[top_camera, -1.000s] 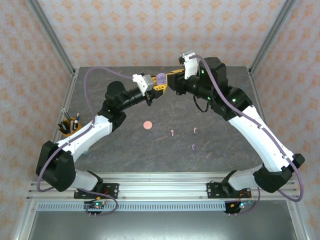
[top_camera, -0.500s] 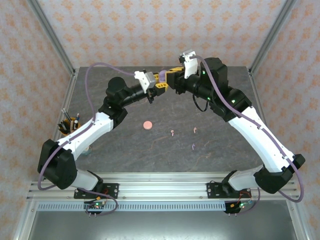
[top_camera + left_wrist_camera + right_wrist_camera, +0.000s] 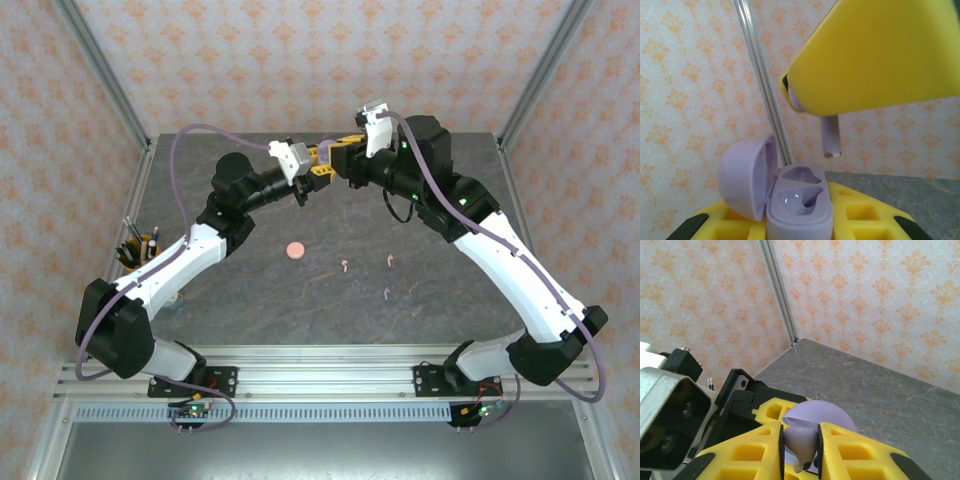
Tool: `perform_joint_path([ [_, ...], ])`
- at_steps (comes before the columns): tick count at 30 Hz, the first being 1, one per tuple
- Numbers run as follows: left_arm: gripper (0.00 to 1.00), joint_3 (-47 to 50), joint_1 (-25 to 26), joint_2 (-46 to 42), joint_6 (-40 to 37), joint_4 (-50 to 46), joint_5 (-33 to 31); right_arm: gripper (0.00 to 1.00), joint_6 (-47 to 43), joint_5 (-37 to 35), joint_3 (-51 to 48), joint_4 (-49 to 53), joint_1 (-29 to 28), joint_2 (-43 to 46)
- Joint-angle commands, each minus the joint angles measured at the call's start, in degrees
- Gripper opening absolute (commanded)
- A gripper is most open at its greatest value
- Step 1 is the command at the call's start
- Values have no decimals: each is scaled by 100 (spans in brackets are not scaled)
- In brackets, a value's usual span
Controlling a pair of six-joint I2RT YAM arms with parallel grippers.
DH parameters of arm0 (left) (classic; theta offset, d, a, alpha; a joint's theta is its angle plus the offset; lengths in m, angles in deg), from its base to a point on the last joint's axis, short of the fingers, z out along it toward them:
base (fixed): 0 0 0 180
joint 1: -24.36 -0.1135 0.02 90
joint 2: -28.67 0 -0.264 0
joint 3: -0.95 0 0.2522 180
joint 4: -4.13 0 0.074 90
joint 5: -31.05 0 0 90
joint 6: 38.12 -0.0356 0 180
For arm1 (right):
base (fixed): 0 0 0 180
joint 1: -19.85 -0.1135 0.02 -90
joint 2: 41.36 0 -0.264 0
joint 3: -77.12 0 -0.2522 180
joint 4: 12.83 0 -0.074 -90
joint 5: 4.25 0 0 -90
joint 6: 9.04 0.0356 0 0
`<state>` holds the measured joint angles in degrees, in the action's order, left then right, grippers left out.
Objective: Insert wireless bluetooth earbuds into charging case
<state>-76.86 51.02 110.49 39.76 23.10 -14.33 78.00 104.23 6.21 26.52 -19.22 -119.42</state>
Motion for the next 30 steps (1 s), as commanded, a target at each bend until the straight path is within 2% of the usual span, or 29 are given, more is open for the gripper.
perform_joint_path([
  [1, 0, -233, 48, 27, -98, 78, 110, 23, 72, 103, -45, -216, -13, -47],
  [17, 0, -231, 75, 19, -80, 62, 152, 22, 75, -204, -178, -330, -5, -95],
  [30, 0, -198, 111, 45, -98, 37, 141, 19, 263, -38, -58, -395, -4, -29],
])
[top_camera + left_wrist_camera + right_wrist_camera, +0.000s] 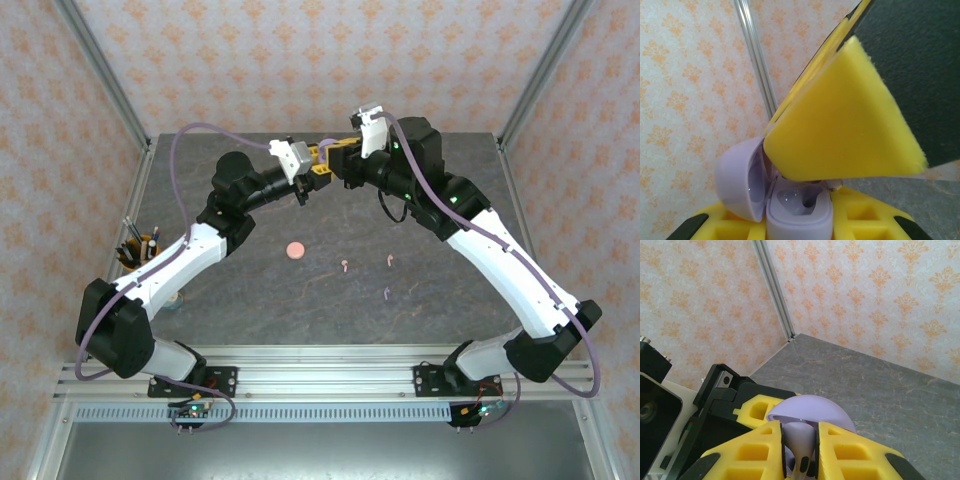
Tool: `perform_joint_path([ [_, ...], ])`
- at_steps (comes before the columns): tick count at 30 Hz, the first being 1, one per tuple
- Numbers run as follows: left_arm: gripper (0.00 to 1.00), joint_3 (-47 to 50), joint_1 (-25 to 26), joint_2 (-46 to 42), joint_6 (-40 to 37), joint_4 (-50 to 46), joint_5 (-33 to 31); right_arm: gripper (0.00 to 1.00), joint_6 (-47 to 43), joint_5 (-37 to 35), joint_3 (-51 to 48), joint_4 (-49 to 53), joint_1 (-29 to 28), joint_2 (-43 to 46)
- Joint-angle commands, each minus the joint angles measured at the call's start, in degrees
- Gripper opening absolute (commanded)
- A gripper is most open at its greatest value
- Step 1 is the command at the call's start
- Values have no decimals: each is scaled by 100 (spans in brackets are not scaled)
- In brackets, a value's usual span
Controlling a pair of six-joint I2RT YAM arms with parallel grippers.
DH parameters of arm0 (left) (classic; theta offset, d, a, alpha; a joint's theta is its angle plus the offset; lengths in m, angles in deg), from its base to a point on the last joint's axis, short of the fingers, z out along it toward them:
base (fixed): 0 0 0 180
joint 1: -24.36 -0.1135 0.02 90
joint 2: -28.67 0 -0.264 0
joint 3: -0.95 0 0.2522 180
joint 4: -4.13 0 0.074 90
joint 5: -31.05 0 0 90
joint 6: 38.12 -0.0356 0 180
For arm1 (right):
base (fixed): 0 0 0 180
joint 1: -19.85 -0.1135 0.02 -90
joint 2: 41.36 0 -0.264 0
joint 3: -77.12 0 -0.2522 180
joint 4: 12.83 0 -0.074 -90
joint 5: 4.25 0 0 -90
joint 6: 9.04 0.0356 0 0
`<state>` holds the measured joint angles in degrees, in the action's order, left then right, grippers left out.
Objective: Insert wireless bluetooth earbuds into charging case
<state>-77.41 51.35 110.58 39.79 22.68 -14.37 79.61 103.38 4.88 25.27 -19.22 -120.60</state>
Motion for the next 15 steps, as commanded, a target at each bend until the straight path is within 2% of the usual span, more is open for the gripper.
perform_joint_path([
  [1, 0, -141, 74, 40, -100, 83, 143, 19, 117, 54, 88, -271, -4, 118],
  [15, 0, -163, 71, 18, -70, 81, 198, 18, 161, -34, 62, -385, 5, 206],
])
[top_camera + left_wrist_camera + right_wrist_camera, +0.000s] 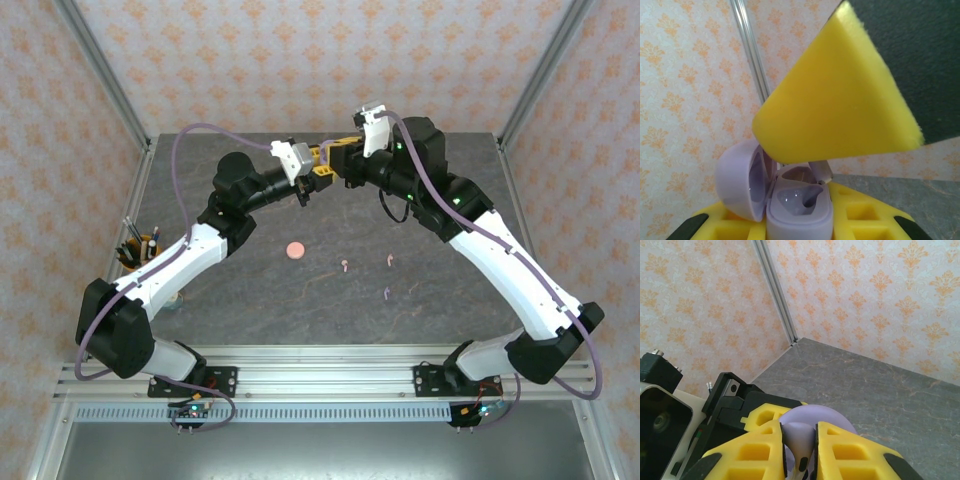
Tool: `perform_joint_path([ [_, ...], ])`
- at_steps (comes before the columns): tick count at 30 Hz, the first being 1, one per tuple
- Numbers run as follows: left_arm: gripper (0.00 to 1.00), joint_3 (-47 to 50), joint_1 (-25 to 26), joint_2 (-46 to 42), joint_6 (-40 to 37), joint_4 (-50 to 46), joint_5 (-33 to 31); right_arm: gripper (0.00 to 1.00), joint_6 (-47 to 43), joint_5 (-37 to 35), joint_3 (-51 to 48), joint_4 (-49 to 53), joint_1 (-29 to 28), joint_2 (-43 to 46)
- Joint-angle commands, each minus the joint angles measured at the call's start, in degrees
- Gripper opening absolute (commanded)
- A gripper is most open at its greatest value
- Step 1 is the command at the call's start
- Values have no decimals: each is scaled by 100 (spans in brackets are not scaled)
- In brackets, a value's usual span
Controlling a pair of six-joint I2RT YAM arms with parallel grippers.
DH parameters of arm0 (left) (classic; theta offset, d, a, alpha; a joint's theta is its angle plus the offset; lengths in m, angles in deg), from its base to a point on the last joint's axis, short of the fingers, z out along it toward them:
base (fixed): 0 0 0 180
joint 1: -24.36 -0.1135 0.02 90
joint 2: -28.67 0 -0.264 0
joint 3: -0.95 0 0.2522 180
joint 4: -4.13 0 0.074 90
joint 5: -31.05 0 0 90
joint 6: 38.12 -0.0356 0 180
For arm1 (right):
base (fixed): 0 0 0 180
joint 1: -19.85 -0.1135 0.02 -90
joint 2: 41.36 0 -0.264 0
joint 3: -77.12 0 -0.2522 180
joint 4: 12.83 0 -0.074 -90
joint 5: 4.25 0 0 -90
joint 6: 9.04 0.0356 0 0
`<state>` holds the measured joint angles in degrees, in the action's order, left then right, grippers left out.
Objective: Insert wireless bluetooth earbuds into charging case
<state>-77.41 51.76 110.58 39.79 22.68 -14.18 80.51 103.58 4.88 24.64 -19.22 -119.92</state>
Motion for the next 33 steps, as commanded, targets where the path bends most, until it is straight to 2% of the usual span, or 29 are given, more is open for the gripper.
perform_joint_path([
  [1, 0, -150, 37, 18, -50, 92, 186, 18, 65, -76, 41, -341, 5, 139],
  [15, 0, -191, 35, -34, 181, 322, 256, 17, -12, -189, -141, -366, 31, 100],
  [33, 0, -362, 37, 43, 244, 220, 23, 16, -11, -192, -391, -287, 40, 266],
])
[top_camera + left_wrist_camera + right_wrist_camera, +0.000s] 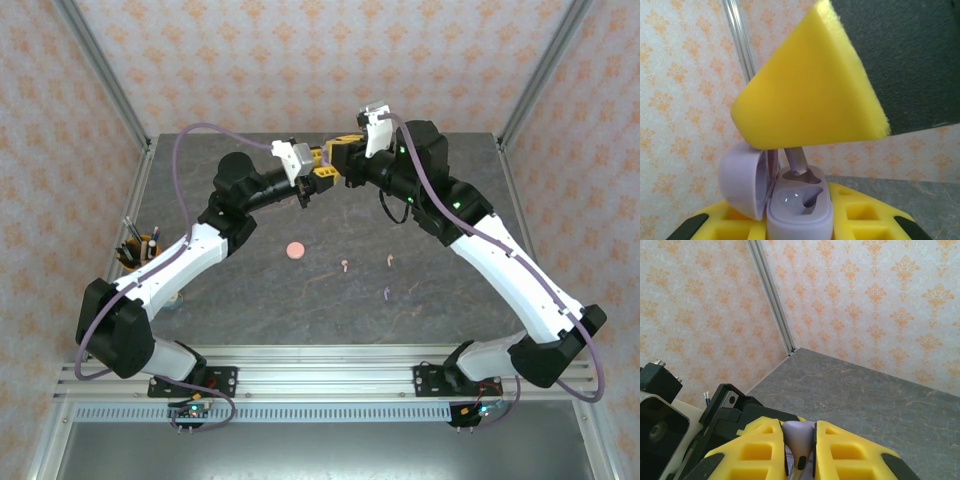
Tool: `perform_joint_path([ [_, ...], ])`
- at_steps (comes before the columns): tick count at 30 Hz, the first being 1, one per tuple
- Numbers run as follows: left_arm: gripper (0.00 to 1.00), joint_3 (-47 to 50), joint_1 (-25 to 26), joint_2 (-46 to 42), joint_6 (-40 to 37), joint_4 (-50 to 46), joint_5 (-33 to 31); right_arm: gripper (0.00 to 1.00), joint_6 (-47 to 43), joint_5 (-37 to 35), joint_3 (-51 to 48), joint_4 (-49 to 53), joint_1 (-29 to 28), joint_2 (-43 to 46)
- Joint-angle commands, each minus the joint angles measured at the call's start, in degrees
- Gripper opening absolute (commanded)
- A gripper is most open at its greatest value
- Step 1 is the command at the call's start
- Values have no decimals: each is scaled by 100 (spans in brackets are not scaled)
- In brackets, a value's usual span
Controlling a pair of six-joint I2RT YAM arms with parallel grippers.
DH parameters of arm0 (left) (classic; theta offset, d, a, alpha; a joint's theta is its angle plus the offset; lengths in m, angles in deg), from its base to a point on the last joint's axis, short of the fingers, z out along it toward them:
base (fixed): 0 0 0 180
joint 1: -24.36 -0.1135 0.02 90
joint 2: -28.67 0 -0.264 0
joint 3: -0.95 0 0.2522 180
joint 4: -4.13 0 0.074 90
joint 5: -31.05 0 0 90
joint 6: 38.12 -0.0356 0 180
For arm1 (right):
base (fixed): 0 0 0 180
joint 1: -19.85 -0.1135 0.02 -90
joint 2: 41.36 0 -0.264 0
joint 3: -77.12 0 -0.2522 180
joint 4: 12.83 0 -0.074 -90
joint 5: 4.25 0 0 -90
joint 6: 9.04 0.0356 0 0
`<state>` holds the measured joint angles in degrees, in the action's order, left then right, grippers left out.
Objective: Insert wireless bluetooth earbuds into charging case
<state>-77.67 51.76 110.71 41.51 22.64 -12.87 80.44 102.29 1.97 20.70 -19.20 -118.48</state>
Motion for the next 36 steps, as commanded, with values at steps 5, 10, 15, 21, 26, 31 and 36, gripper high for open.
perform_joint_path([
  [5, 0, -395, 37, 75, 53, 128, -117, 16, 14, -69, -144, 110, 38, 177],
  [10, 0, -405, 35, 93, 80, 138, -126, 16, 7, -89, -161, 106, 38, 180],
  [15, 0, -435, 35, 102, 78, 103, -144, 16, 16, -63, -186, 110, 38, 159],
  [21, 0, -438, 35, 111, 71, 87, -65, 16, 30, -123, -189, 46, 46, 103],
  [26, 0, -387, 30, 119, 18, 0, -58, 15, 43, -97, -49, 27, 64, 101],
  [31, 0, -360, 36, 148, 9, -10, -67, 15, 51, -54, 75, 27, 73, 107],
  [36, 0, -369, 33, 172, -31, -67, -56, 14, 67, -28, 131, 10, 73, 104],
])
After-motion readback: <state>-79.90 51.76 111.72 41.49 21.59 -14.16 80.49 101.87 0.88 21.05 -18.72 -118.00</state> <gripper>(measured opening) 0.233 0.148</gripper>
